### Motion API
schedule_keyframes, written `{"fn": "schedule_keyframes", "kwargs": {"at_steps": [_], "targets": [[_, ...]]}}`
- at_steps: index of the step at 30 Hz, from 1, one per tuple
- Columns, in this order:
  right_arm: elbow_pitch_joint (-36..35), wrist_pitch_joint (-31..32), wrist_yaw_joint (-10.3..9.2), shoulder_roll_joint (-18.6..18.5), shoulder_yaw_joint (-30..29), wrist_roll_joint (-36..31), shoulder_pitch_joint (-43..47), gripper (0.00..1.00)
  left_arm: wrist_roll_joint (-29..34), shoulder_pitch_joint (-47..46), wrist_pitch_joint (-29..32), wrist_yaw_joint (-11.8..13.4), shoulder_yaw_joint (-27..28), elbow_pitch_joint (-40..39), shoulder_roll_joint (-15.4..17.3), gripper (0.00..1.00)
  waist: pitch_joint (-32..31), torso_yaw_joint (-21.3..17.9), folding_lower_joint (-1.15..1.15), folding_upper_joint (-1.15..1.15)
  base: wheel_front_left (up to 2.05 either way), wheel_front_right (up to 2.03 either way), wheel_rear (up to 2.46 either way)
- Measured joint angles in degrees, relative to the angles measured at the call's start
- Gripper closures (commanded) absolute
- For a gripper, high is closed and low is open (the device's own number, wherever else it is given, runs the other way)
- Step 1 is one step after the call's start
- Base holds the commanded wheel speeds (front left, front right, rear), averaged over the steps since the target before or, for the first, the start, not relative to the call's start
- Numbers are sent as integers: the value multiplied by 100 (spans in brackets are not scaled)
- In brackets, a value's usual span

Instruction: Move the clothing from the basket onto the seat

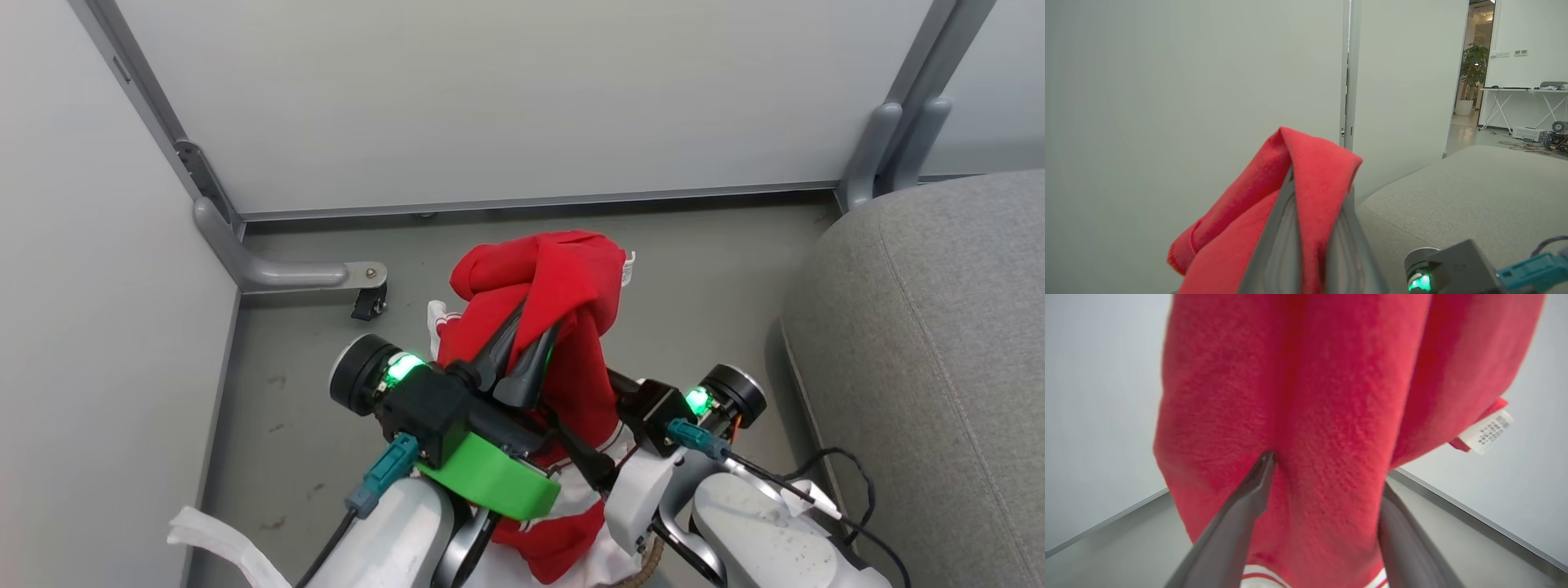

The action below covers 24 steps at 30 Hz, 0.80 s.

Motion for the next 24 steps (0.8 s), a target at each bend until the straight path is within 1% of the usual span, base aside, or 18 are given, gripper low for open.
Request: {"fn": "schedule_keyframes", "kwargs": {"at_steps": [8, 14, 15, 16, 22, 24], "targets": [[249, -7, 0, 37, 47, 230, 70, 100, -24, 2, 0, 40, 54, 45, 2, 100, 30, -8, 0, 0, 0, 0, 0], [187, -5, -1, 43, -51, 266, 162, 100, -37, 8, 0, 51, 92, 70, 2, 100, 48, -102, 0, 0, 0, 0, 0], [169, -5, -1, 43, -76, 266, 164, 100, -49, 13, 0, 51, 108, 51, 2, 77, 55, -118, 0, 0, 0, 0, 0], [152, -7, -1, 43, -100, 265, 164, 100, -55, 13, 0, 49, 114, 40, 1, 0, 60, -131, 0, 0, 0, 0, 0], [-34, -4, 0, 44, -301, 264, 286, 100, 22, 25, -2, 34, 167, 78, 0, 0, 91, -235, 0, 0, 0, 0, 0], [-169, -4, -1, 46, -396, 253, 348, 100, 112, 58, -4, 34, 241, 134, 0, 0, 107, -349, 0, 0, 0, 0, 0]]}}
